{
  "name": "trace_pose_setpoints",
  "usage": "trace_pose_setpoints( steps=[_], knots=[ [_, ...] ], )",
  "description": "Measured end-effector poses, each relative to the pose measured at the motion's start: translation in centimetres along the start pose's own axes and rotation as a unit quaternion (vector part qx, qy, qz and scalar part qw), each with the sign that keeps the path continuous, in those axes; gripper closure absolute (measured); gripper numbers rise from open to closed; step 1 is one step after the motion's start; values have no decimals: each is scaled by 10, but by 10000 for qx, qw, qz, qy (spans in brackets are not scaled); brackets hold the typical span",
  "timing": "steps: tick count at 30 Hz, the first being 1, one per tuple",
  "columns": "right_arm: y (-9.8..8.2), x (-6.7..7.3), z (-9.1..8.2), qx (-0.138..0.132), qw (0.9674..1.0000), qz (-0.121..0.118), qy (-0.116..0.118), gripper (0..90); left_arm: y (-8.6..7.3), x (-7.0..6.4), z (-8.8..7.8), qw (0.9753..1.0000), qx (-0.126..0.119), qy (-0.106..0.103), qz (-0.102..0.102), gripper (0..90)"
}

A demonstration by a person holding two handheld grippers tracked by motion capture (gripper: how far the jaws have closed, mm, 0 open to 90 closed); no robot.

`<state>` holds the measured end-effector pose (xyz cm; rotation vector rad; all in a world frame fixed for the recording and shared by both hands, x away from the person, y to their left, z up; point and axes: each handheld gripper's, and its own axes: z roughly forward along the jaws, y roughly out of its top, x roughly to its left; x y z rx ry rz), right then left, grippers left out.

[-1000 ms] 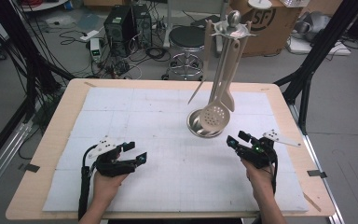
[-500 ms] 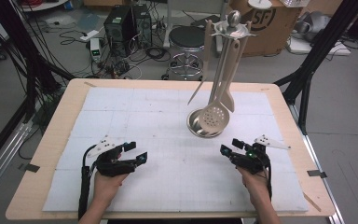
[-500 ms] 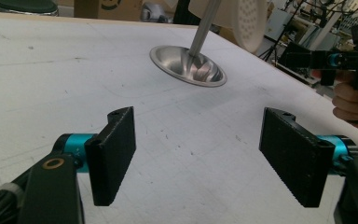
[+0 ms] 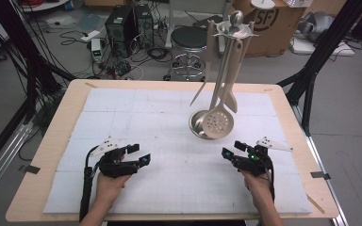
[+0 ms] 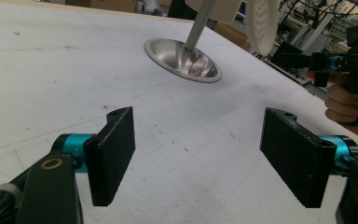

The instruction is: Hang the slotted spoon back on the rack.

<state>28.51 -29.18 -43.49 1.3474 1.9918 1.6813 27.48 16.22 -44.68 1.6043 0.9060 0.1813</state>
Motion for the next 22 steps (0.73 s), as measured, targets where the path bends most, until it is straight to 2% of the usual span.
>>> trace_pose_setpoints(
  steps=[7,22],
  knots=[
    [-1,1,1,55,10000,46,29,193,-1,1,1,9999,15,-35,-97,266],
    [-3,0,4,145,9999,41,66,188,-1,2,1,9999,10,-41,-108,264]
  ],
)
